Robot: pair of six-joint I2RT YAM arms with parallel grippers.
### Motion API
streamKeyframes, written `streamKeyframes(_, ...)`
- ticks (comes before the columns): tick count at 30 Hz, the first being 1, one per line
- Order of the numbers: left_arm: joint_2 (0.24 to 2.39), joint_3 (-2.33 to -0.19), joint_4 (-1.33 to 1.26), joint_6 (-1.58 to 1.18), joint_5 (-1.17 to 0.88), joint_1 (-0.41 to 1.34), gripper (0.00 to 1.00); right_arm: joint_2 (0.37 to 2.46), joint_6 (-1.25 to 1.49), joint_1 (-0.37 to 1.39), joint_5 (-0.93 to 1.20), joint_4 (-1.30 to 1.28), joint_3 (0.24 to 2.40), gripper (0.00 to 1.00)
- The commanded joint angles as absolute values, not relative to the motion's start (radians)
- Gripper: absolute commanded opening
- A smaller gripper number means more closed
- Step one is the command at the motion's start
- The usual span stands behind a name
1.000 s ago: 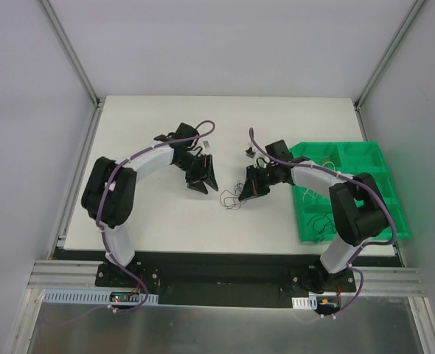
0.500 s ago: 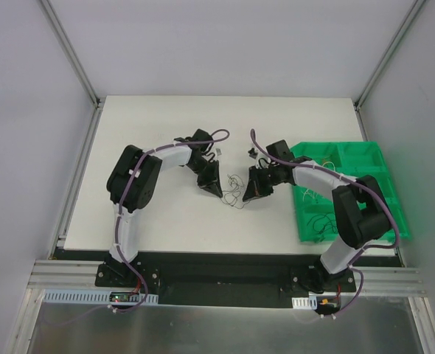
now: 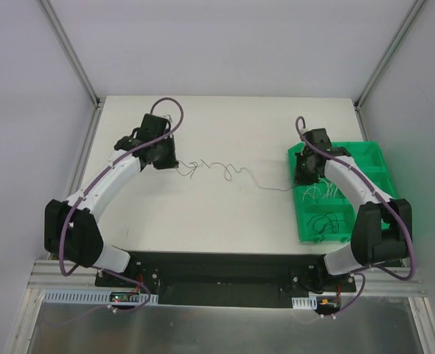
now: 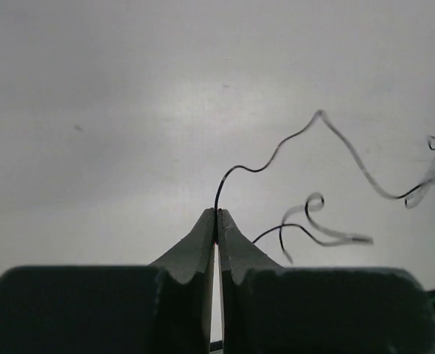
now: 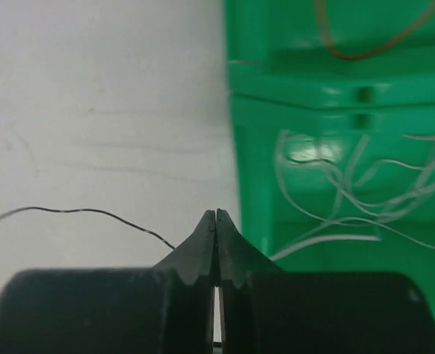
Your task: Untangle the cables
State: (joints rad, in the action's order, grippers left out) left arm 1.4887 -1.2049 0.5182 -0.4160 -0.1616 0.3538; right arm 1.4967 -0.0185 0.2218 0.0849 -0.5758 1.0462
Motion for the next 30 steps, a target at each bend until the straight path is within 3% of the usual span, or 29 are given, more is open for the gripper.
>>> streamKeyframes(1, 1.378, -1.143, 0.656, -0.382, 0.226, 0.307, 0.0, 1.39, -0.012, 0.144, -0.185, -0.713, 1.121, 0.0)
streamKeyframes(6, 1.284, -1.091, 0.764, -0.48, 0.458, 0.171, 0.0, 1.341, -0.038, 0.118, -0.271, -0.752, 1.157, 0.0)
streamKeyframes(15, 1.239, -1.049, 0.824, -0.615, 0.496, -0.026, 0.0, 1.327, -0.006, 0.06, -0.327, -0.77, 1.177, 0.0)
streamKeyframes(20, 1.261, -1.035, 0.818, -0.615, 0.31, -0.1, 0.0, 1.335, -0.003, 0.032, -0.253, -0.769, 1.2, 0.0)
streamKeyframes(24, 1.319, -0.974, 0.639, -0.532, -0.135, -0.088, 0.0, 1.339, -0.014, 0.054, -0.125, -0.72, 1.201, 0.0)
streamKeyframes(30, 1.526, -1.038, 0.581, -0.497, -0.36, 0.19, 0.0, 1.38, -0.037, 0.187, 0.042, -0.664, 1.212, 0.0)
